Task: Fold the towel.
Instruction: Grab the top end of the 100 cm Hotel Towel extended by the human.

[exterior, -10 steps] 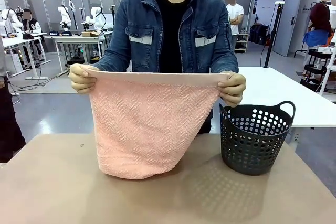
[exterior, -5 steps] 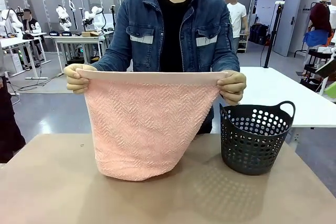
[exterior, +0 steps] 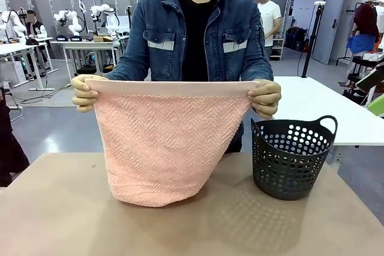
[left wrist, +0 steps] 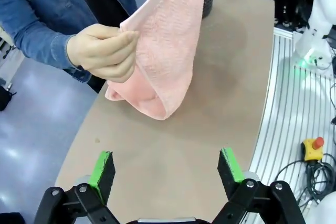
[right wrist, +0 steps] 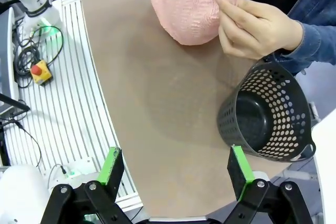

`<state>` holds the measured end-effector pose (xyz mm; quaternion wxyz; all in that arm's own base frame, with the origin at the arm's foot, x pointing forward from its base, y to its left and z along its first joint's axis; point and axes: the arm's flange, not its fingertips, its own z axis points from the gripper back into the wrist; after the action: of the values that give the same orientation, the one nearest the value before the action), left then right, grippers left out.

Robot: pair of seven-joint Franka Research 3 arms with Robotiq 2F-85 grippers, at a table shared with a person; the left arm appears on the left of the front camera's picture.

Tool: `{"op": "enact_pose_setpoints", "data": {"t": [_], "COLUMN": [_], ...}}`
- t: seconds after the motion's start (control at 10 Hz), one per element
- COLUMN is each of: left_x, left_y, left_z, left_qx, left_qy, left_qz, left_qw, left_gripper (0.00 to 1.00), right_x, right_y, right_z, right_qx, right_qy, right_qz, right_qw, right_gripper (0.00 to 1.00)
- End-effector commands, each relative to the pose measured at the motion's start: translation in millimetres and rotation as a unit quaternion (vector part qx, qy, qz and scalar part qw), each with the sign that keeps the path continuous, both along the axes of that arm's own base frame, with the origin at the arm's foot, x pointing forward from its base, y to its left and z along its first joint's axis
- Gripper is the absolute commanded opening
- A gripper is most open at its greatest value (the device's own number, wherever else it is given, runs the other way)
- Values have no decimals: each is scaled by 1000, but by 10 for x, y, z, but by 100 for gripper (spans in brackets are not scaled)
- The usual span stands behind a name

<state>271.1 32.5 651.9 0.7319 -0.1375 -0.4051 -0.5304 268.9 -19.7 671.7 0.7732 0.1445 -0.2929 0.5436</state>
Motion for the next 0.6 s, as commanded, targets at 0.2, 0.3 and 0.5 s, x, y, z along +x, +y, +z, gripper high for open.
{"op": "enact_pose_setpoints", "data": {"t": [0.2,0.3,0.5], "left_x": [-44,-4,88], "left_y": [-170,-553,-1032], "left_z": [208,500,855], "left_qx": [58,133,195], "left_qy": [-34,-57,-69], "left_qz": [-44,-61,-62], "left_qw": [997,988,976], "left_gripper": [100,100,100], "right_x": [-1,32,40], "right_y": [-2,342,768], "right_z": [0,248,481], "right_qx": [1,-42,-98], "right_qy": [0,-43,-75], "right_qz": [1,43,94], "right_qw": [1000,997,988], "right_gripper": [100,100,100]}}
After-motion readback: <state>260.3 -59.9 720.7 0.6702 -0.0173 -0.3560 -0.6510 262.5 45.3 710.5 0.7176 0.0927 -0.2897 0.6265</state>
